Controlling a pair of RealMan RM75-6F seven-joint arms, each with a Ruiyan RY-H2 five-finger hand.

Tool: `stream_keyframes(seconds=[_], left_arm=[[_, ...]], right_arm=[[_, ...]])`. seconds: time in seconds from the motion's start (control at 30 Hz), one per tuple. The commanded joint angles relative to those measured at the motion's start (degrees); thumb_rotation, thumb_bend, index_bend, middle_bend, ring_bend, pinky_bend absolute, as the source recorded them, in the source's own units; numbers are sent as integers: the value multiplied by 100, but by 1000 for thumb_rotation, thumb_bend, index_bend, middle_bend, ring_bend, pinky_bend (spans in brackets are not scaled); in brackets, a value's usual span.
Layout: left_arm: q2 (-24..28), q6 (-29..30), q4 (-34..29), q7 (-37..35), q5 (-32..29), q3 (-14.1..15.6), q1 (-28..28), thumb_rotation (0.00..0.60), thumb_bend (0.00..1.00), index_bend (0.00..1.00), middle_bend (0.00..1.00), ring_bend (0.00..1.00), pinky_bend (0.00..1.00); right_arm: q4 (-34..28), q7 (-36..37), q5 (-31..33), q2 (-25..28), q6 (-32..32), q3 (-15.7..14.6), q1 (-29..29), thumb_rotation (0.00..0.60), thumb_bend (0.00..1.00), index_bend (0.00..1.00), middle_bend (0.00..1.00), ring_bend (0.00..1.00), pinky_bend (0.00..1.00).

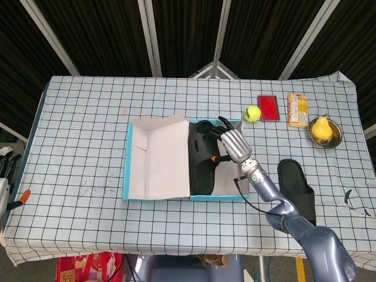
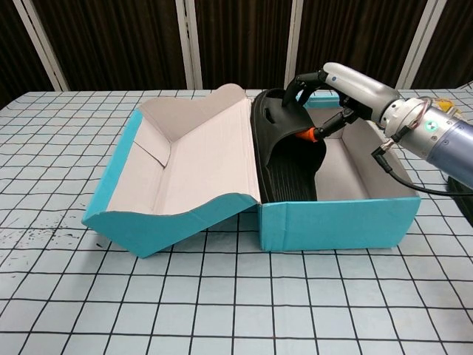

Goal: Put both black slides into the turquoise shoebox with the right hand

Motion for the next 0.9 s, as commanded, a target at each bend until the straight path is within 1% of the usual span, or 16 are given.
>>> stream_keyframes(seconds=[0.03, 0.43, 0.9], left_arm=[[1, -7, 2, -8, -4, 0, -2, 600, 346, 0, 0, 0, 0], [-10, -49, 1, 12, 12, 19, -25, 600, 346, 0, 0, 0, 0], [4, -15, 4, -33, 32, 19, -13, 600, 346, 0, 0, 0, 0]], right_arm=[[-140, -100, 1, 117, -118, -35, 18, 600, 351, 422, 539, 420, 37], [-794, -493, 55, 615, -529, -48, 93, 600, 359, 422, 550, 420, 11], [-1133, -808, 159, 689, -846, -36, 116, 600, 359, 423, 555, 420, 12]])
